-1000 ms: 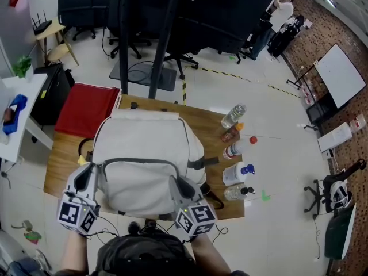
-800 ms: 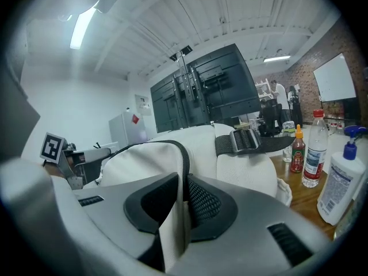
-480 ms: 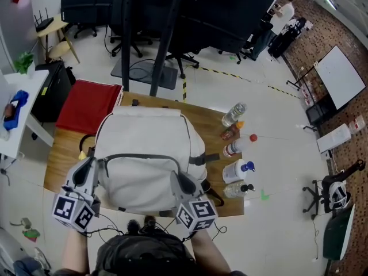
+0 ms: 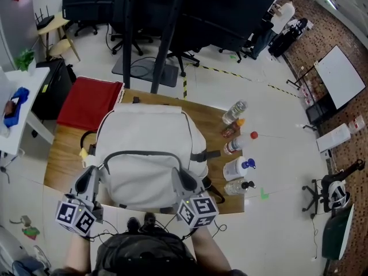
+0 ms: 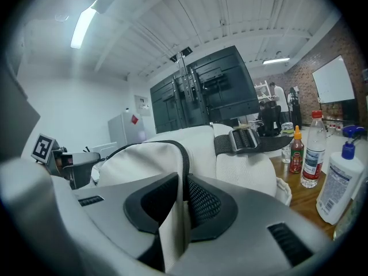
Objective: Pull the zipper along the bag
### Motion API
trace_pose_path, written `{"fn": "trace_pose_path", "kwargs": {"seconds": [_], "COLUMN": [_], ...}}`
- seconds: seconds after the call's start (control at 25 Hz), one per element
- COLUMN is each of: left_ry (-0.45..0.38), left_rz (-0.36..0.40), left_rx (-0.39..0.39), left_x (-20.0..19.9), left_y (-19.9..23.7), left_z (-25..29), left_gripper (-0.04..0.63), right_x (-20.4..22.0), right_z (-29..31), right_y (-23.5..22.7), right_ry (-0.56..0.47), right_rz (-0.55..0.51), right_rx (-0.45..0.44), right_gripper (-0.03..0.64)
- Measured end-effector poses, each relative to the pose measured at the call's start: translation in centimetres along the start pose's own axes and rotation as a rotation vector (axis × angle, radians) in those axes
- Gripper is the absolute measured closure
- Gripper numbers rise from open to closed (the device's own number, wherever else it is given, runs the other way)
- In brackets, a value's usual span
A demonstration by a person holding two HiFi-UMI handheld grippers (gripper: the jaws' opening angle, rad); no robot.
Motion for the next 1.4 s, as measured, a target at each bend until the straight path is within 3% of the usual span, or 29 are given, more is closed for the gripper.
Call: {"fn": "trace_pose_path", "kwargs": {"seconds": [0.16,0.92,1.4], "left_ry": [0.009,0.062,0.064], "left_rz": [-0.039,0.080,0.088], "left_rx": [-0.007,0.001,-0.011], "left_x": [1.2,5.8,5.7], "left_y": [-0.3,-1.5,-1.4], "left_z": [-0.7,-2.6,-2.9], "left_gripper": [0.552,0.549,0.549], "right_x": [0.1,0.2,0.4], "right_z": [-0.1,-0.5,-0.7], "right_y": [0.2,0.3,0.7], "right_ry": [-0.004,-0.023,-0.043], "right_rz": [0.000,-0.018,-0.018], "right_rx": [0.003,0.012,-0.001], "right_gripper": [0.543,0.543,0.543]}}
Point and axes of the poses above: the fingertips, and each gripper's own axes: z forward along the fingers, y to its left, x out of its underside, the point moved 1 cm from there along -z, backward along the fingers, and after that the axes turned 10 degrees about -x, right-handed, at the moved point
